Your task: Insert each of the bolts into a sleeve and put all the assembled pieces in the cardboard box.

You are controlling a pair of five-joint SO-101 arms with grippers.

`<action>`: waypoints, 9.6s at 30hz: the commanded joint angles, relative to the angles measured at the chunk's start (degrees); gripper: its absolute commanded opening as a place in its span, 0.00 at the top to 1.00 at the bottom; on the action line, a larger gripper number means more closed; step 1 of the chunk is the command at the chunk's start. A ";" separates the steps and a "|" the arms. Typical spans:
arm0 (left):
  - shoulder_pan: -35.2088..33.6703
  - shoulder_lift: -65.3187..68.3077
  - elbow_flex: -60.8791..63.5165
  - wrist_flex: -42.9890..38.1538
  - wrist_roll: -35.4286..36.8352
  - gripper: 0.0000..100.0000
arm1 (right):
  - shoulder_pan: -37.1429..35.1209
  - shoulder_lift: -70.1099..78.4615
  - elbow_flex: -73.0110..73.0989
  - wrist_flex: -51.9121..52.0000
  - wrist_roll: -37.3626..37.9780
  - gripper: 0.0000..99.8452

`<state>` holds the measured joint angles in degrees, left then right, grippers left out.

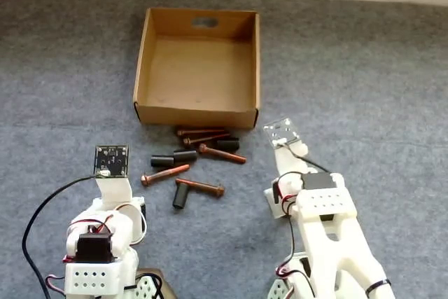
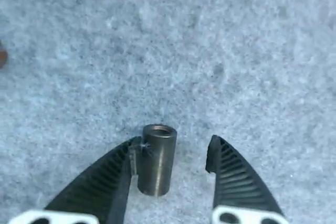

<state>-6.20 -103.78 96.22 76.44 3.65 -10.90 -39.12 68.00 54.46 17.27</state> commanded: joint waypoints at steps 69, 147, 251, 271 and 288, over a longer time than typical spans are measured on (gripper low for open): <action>-4.44 -0.22 -0.31 -12.66 -25.41 0.83 | -0.04 -35.74 22.64 -9.54 -15.30 0.99; 0.84 64.92 -25.19 -35.60 0.62 0.80 | 0.04 -35.74 26.77 -13.93 -15.12 0.99; -4.88 64.92 -25.45 -26.20 22.42 0.76 | 0.04 -35.74 26.86 -13.76 -12.04 0.99; -7.78 64.92 -24.92 -34.11 30.77 0.76 | 0.04 -35.74 26.86 -13.76 -12.04 0.99; -7.69 65.10 -24.40 -36.22 30.77 0.76 | 0.04 -35.74 26.86 -13.76 -12.04 0.99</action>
<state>-13.76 -38.81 73.01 41.27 33.89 -10.99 -74.46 94.99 41.45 4.62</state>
